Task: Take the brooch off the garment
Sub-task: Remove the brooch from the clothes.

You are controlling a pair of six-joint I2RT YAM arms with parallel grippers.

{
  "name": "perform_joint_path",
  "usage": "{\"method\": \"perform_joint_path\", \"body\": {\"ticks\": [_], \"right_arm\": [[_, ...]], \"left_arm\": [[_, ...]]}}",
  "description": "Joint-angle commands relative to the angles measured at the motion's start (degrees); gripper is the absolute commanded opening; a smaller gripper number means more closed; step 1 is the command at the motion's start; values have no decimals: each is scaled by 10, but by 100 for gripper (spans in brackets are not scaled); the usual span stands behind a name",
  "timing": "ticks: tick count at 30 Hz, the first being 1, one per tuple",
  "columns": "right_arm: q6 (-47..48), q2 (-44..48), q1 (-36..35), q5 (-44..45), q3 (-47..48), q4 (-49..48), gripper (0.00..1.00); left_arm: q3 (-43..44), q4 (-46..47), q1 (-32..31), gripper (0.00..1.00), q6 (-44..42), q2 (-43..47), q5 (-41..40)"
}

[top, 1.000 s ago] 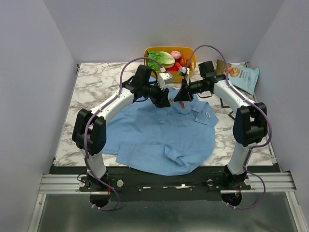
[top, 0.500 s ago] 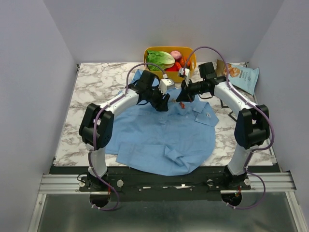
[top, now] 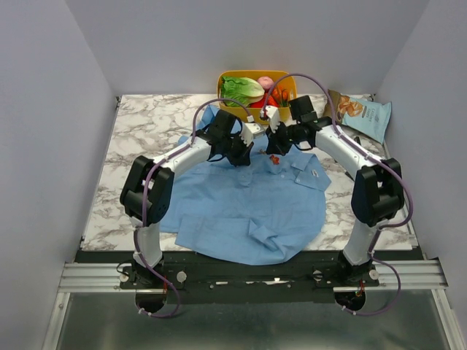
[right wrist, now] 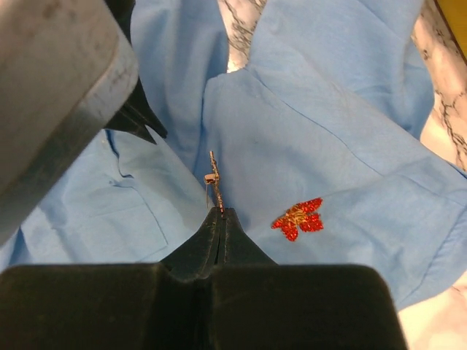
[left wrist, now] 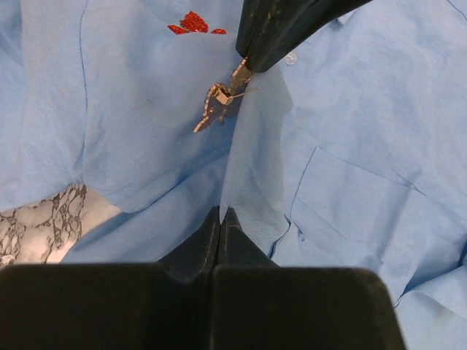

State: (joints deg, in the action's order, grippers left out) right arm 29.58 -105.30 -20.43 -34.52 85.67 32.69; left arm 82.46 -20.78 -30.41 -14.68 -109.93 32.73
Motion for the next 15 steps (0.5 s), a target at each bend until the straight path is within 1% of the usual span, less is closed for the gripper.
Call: {"method": "perform_joint_path", "body": {"ticks": [1,6,12,13,15], "right_arm": [[-3,21,-15,100,20,9,1],[19,33,-25,152,21,19,1],[51,54,-46,221,-1,6,1],[53,56,-51,230,-1,2,1],[57,59,-57,255,1,-1,1]], "left_arm": [[0,13,-2,0,8,21,-26],[6,27,-1,0,22,25,-90],[22,39,2,0,29,16,-142],[26,42,2,3,32,15,-151],[33,38,1,5,36,8,-160]]}}
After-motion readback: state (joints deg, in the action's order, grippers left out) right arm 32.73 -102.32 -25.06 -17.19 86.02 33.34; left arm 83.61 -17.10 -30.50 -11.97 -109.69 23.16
